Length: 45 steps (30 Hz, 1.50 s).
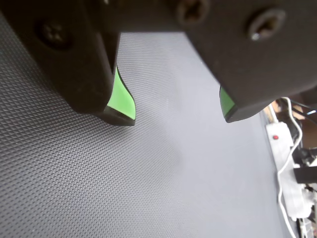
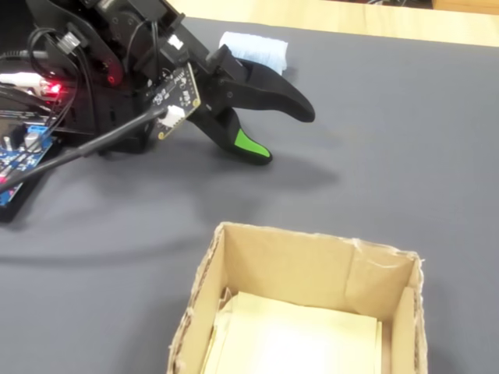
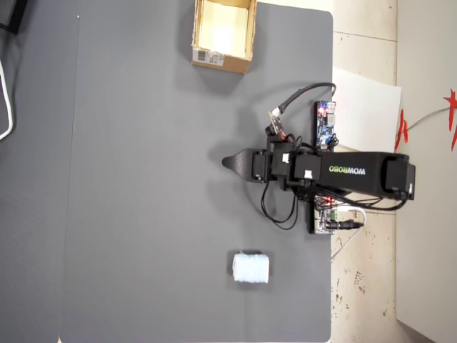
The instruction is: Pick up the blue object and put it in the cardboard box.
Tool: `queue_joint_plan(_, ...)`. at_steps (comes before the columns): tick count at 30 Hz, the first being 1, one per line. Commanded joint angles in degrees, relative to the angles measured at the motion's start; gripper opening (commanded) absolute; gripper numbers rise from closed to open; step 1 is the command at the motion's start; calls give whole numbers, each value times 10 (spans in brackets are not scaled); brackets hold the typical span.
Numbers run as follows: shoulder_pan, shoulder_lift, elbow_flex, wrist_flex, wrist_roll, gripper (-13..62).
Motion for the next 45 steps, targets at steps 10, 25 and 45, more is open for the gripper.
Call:
queue_joint_plan(10,-2,48,18,59,-1,340)
queue_joint_plan(25,-52,49,-109,267,-3,338)
queue_joint_plan(45,-382,48,-377,537,71,338)
